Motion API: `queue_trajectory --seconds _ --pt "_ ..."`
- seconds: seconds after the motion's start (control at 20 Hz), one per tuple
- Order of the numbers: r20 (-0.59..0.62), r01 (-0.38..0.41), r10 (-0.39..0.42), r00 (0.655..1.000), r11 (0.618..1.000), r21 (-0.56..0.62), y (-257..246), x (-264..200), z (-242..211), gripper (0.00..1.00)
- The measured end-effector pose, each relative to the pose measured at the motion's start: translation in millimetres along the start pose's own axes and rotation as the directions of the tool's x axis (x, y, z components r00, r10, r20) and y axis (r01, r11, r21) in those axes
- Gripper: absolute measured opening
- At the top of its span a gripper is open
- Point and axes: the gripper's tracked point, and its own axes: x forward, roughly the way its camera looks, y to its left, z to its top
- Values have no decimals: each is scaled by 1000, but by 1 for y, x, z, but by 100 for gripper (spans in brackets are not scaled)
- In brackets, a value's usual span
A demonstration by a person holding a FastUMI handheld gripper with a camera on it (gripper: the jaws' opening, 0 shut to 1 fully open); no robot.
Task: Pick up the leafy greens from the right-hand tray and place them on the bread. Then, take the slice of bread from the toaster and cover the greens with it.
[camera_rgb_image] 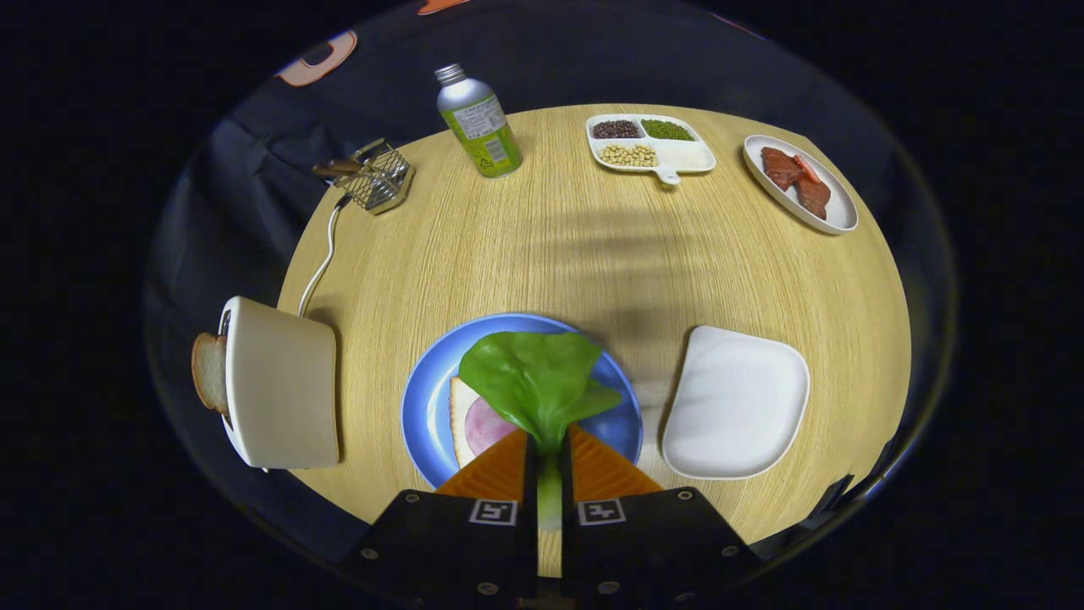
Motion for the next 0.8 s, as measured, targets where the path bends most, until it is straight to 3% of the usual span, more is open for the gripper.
queue_trajectory --seconds 0.35,0.8 --pt "-8 27 -28 1000 998 -64 15 5 2 28" --pt "20 40 -38 999 993 -110 58 -29 15 69"
